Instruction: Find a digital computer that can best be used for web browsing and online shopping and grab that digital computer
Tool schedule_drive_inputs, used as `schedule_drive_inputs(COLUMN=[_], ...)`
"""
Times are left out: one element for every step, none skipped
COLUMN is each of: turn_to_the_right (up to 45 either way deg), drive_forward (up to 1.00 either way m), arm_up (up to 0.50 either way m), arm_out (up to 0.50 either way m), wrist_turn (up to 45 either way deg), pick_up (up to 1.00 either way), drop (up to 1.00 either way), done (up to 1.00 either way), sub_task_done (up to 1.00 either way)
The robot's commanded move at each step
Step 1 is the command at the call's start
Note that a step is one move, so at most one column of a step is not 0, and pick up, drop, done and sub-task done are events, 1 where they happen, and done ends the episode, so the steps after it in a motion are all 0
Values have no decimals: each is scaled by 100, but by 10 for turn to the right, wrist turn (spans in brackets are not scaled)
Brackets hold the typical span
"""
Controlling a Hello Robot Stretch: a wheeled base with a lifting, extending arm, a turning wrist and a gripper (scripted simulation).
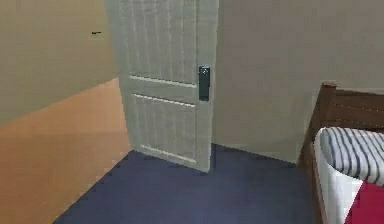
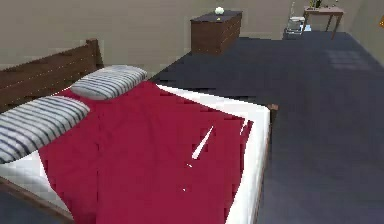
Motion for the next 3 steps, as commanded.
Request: schedule_drive_inputs(turn_to_the_right=[-180, 0, -120], drive_forward=[0, 20, 0], arm_up=[0, 0, 0], arm_out=[0, 0, 0], wrist_turn=[0, 0, 0], pick_up=[0, 0, 0], drop=[0, 0, 0], done=[0, 0, 0], sub_task_done=[0, 0, 0])
